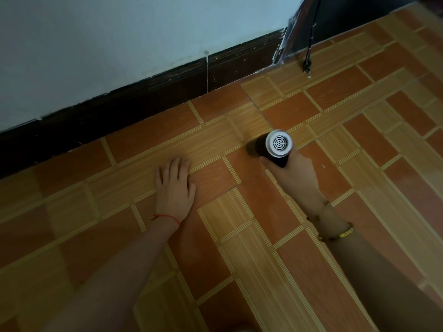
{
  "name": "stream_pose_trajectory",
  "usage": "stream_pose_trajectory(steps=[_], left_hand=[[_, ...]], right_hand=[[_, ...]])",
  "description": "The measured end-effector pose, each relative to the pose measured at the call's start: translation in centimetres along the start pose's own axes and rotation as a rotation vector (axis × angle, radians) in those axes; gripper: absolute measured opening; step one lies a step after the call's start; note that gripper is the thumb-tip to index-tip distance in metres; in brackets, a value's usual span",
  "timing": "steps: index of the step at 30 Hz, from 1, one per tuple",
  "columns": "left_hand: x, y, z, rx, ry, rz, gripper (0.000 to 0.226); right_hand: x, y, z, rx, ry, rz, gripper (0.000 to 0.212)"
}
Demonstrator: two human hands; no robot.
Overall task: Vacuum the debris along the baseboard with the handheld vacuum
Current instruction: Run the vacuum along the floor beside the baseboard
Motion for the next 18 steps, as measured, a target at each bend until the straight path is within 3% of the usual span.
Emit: stream_pose_trajectory(steps=[4,12,15,18], left_hand=[[-3.6,-0.1,0.8,0.047,-0.018,0.009,0.054],[-7.9,0.6,1.7,0.029,-0.054,0.015,0.057],[-8.6,0.7,1.7,0.020,-0.052,0.008,0.055],[-9.0,0.7,1.6,0.021,-0.045,-0.004,0.054]], right_hand=[[-2.6,-0.2,-0.1,0.037,-0.019,0.023,0.068],[-11.5,4.4,3.5,0.086,-0.245,0.359,0.059],[-12.1,4.2,3.0,0.084,-0.205,0.329,0.063],[-11.4,2.6,1.5,0.032,-0.128,0.180,0.061]])
Point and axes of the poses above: each hand's wrist, its own x-axis towards the middle knuckle, its own y-axis out of the palm, z = x × y, the point moved 7 cm from there along x, towards the middle knuckle, and after that the axes turned 2 degrees about z, right-handed, at the moved point
